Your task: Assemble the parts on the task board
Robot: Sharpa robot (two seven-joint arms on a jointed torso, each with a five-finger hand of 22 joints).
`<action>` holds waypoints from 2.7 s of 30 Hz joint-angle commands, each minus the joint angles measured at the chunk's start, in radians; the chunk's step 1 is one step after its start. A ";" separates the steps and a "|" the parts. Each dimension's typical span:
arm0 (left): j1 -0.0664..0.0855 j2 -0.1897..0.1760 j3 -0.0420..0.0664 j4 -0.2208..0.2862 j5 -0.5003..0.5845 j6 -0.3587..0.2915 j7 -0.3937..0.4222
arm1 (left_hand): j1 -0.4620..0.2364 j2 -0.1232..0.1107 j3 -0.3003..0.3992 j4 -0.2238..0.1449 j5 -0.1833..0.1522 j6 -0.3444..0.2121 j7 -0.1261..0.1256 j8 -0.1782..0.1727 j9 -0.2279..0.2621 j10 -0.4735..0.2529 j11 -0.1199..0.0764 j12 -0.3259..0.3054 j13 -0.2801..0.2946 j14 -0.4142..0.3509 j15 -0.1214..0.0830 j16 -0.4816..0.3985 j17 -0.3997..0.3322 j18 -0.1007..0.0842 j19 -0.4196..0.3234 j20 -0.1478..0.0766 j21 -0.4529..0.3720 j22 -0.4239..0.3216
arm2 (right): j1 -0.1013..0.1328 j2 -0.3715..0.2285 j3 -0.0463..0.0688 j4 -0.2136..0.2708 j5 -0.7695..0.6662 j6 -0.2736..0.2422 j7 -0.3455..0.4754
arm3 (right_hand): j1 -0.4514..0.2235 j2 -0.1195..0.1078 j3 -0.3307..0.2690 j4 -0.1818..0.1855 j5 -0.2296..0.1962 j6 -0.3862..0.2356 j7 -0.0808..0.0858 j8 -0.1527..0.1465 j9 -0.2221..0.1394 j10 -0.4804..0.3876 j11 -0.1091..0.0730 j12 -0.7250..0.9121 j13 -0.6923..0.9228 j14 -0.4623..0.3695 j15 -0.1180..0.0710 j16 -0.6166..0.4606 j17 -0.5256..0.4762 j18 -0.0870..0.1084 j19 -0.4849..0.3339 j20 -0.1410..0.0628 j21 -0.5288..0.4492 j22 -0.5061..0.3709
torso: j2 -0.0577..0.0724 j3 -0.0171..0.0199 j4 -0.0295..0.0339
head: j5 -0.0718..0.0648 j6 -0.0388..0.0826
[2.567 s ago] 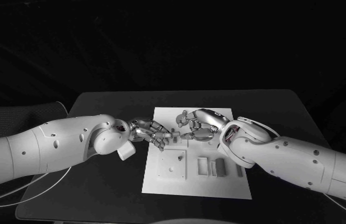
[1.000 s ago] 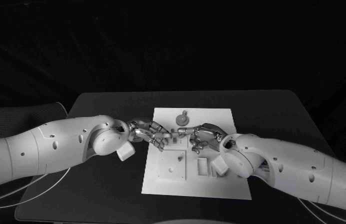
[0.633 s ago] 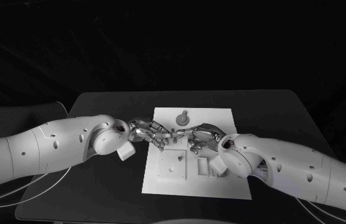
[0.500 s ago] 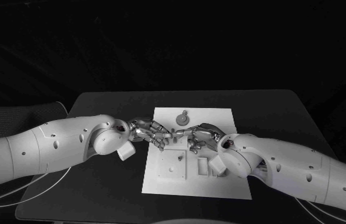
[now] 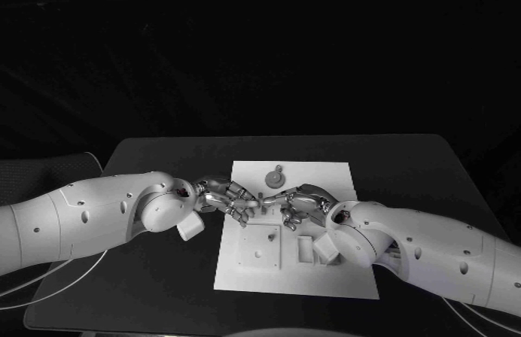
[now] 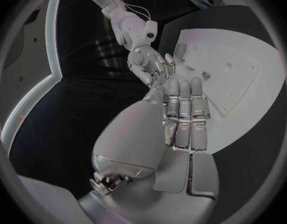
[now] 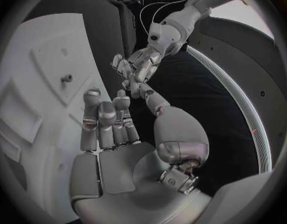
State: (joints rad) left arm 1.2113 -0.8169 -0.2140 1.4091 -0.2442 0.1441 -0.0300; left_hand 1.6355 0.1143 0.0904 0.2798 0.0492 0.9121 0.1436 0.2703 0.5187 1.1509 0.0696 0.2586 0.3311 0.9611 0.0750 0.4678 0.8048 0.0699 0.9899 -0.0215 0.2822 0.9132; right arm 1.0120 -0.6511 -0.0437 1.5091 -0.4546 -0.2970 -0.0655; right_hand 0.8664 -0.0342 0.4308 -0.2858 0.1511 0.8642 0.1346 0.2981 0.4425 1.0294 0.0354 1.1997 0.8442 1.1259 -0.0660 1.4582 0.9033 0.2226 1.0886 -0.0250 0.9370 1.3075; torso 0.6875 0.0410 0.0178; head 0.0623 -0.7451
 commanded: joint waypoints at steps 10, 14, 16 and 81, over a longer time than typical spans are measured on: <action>0.001 0.002 0.001 0.003 -0.006 0.018 0.010 | -0.002 0.009 0.007 0.000 0.003 0.026 -0.020 0.010 0.008 0.007 0.001 -0.005 0.001 -0.004 0.002 -0.003 0.001 0.016 -0.008 -0.001 -0.006 0.001 | -0.001 0.004 0.000 -0.001 -0.013 0.001 0.023 | 0.016 0.008 -0.003 -0.005 0.003 0.019 0.008 0.004 0.002 0.000 -0.006 0.004 -0.002 0.001 -0.010 0.003 -0.001 0.039 0.002 -0.001 0.006 0.016 | 0.000 0.0001 -0.0001 | 0.001 -0.001; 0.001 0.002 0.001 0.003 -0.006 0.018 0.009 | -0.001 0.009 0.007 0.000 0.003 0.026 -0.020 0.010 0.008 0.007 0.001 -0.005 0.001 -0.004 0.002 -0.003 0.002 0.015 -0.008 0.000 -0.006 0.002 | -0.001 0.005 0.000 -0.001 -0.013 0.003 0.024 | 0.025 0.018 -0.004 -0.005 0.006 0.020 0.007 0.005 0.002 0.001 -0.006 0.004 -0.002 0.002 -0.011 0.003 -0.002 0.039 0.003 0.000 0.007 0.016 | 0.000 0.0001 -0.0002 | 0.001 -0.002; 0.001 0.002 0.001 0.003 -0.006 0.017 0.010 | -0.001 0.009 0.007 0.000 0.003 0.026 -0.020 0.010 0.008 0.007 0.001 -0.005 0.001 -0.004 0.003 -0.003 0.002 0.015 -0.008 0.000 -0.006 0.002 | -0.001 0.005 0.000 -0.001 -0.016 0.004 0.026 | 0.042 0.028 0.001 -0.006 0.008 0.025 0.006 0.008 0.004 0.002 -0.008 0.004 -0.003 0.003 -0.012 0.003 -0.002 0.039 0.002 -0.001 0.007 0.016 | 0.000 0.0001 -0.0002 | 0.001 -0.002; 0.001 0.009 0.000 0.007 -0.023 0.017 -0.009 | 0.006 0.011 0.008 -0.001 0.003 0.027 -0.018 0.010 0.009 0.012 0.002 -0.012 0.001 -0.006 0.003 -0.005 0.004 0.015 -0.011 0.000 -0.007 0.003 | -0.001 0.033 0.007 -0.026 -0.043 -0.015 0.093 | 0.134 0.089 0.151 -0.004 -0.048 0.096 -0.021 0.046 0.032 0.033 -0.034 -0.003 -0.013 0.019 -0.035 0.006 -0.003 0.039 0.016 0.005 0.020 0.017 | 0.000 -0.0001 0.0003 | 0.000 0.003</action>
State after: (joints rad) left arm 1.2117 -0.8131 -0.2141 1.4109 -0.2639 0.1451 -0.0405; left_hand 1.6434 0.1145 0.0935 0.2766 0.0452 0.9144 0.1460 0.2704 0.5281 1.1524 0.0716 0.2507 0.3312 0.9610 0.0750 0.4678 0.8070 0.0701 0.9826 -0.0216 0.2783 0.9153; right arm 1.0113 -0.6237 -0.0382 1.4816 -0.4823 -0.3229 0.0025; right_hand 1.0032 0.0502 0.5749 -0.2882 0.1046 0.9369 0.0967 0.3390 0.4656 1.0580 0.0070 1.1996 0.8319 1.1455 -0.0962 1.4581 0.9009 0.2225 1.1007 -0.0194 0.9524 1.3076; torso 0.6875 0.0409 0.0176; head 0.0624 -0.7417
